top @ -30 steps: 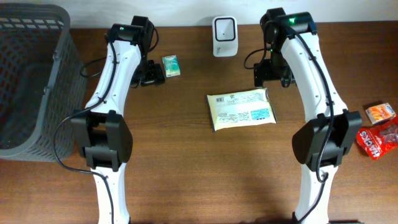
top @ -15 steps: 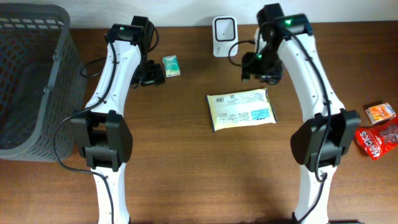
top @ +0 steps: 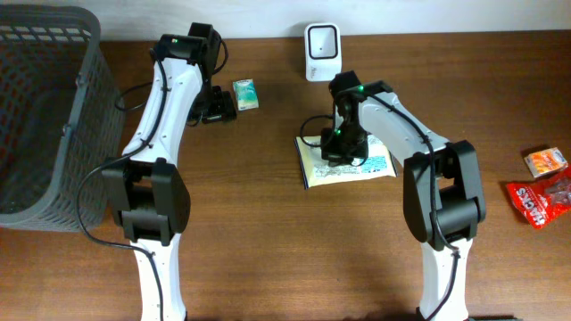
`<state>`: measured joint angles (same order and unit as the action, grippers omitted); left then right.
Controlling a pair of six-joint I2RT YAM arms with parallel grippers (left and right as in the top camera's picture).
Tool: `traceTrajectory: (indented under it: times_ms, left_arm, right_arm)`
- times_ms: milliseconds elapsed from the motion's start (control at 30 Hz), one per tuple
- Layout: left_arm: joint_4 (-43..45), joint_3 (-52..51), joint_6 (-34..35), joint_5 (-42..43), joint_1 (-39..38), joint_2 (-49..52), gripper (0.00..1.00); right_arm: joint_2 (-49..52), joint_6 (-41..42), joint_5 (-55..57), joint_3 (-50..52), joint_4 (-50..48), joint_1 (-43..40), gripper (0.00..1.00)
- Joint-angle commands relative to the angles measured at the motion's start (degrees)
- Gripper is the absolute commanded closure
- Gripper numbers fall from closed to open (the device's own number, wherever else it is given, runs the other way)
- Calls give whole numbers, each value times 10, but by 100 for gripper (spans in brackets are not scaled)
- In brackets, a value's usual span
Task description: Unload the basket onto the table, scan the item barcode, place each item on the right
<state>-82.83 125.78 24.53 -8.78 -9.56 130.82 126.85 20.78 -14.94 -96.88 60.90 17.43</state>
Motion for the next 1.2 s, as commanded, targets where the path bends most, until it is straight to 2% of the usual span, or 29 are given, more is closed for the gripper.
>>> traceTrajectory:
  times_ms: [0, 67, 233, 300, 467, 600, 700, 900, 1033, 1100, 1167]
  left_arm:
    - [1, -2, 5, 4, 2, -4, 1]
    - [1, -2, 5, 4, 2, -4, 1]
    - [1, -2, 5, 4, 2, -4, 1]
    - [1, -2, 5, 4, 2, -4, 1]
    - [1, -2, 5, 4, 2, -4, 1]
    - [1, -2, 5, 4, 2, -4, 1]
    - [1, -2, 5, 4, 2, -4, 1]
    - [1, -2, 5, 4, 2, -4, 1]
    - [1, -2, 5, 4, 2, -4, 1]
    - [1, -2, 5, 4, 2, -4, 1]
    - [1, -2, 5, 4, 2, -4, 1]
  right_arm:
    - [0, 6, 1, 11, 2, 6, 96]
    - [-2, 5, 1, 2, 18, 5, 96]
    - [-16, -91, -68, -79, 105, -7, 96]
    - [-16, -103, -80, -99, 119, -5, 96]
    - [-2, -101, -66, -83, 110, 12, 96]
    - [8, -16, 16, -31, 54, 29, 96]
    - [10, -3, 15, 13, 16, 32, 96]
    - [7, -7, -10, 32, 51, 35, 96]
    - [1, -58, -15, -37, 144, 23, 96]
    - [-3, -59, 4, -109, 192, 6, 96]
    - [-5, -60, 25, -158, 200, -12, 96]
